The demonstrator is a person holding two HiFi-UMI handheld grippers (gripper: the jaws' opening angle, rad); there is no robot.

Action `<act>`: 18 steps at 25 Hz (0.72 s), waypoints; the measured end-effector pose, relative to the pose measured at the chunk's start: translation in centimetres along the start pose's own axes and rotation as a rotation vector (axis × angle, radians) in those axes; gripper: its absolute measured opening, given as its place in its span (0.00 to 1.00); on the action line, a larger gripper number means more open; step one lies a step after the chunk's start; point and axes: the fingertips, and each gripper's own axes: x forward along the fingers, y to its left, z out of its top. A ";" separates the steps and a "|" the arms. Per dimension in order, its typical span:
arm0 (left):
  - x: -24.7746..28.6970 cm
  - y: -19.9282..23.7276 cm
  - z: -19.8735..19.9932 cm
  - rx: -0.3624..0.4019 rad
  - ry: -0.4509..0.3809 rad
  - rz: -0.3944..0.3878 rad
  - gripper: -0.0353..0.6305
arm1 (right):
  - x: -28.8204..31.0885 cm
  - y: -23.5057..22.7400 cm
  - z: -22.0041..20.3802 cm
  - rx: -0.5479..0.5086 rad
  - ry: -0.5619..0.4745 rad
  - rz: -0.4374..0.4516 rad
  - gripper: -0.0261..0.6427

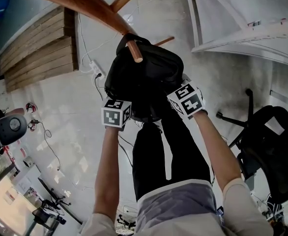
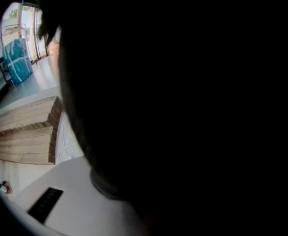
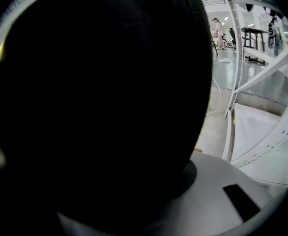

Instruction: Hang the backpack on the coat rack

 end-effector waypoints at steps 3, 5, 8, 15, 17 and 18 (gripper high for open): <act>0.4 0.4 0.2 -0.008 -0.002 0.010 0.27 | 0.5 -0.4 0.2 0.003 0.001 0.002 0.23; 0.7 0.7 0.3 -0.008 -0.005 0.009 0.27 | 0.8 -0.6 0.3 0.004 0.001 -0.001 0.23; 0.9 0.9 0.4 -0.016 -0.007 0.004 0.28 | 1.1 -0.9 0.4 0.008 -0.002 -0.011 0.24; 1.9 1.3 0.5 -0.009 -0.038 0.013 0.30 | 1.4 -1.9 0.4 0.012 -0.025 -0.054 0.29; 2.2 1.6 0.7 -0.004 -0.047 0.020 0.31 | 1.6 -2.4 0.4 0.008 -0.029 -0.065 0.31; 2.4 1.7 0.8 -0.003 -0.050 0.025 0.32 | 1.7 -2.6 0.5 0.007 -0.031 -0.070 0.32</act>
